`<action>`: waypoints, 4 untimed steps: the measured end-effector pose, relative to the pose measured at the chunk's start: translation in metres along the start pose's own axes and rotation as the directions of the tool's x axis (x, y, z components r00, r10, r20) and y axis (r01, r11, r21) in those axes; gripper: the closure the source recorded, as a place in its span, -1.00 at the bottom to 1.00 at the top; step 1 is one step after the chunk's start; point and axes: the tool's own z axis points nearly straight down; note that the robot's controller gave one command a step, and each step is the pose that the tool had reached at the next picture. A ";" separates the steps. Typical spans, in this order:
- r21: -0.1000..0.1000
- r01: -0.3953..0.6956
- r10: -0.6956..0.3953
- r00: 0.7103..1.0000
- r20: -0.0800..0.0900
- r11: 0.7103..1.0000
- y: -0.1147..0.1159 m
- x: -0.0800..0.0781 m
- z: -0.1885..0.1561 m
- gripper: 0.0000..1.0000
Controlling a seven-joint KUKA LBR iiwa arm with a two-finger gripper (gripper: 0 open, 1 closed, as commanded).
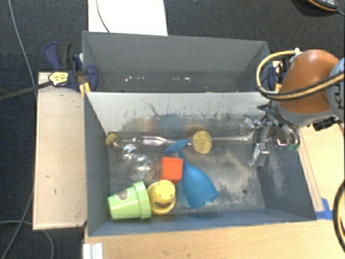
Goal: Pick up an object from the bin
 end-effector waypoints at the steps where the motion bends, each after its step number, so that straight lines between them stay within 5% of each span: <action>1: 0.000 0.000 0.000 1.000 0.000 1.000 0.000 0.000 0.000 -1.00; 2: -0.002 -0.004 0.004 1.000 0.004 1.000 -0.011 0.019 0.004 -1.00; 3: 0.002 0.325 -0.325 0.946 0.010 0.946 0.020 0.013 -0.017 -1.00; 4: 0.001 0.238 -0.238 0.971 0.013 0.971 0.016 0.022 -0.006 -1.00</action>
Offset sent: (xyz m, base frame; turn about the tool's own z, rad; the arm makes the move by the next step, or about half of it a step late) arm -0.0504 -0.0360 -0.0125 0.0035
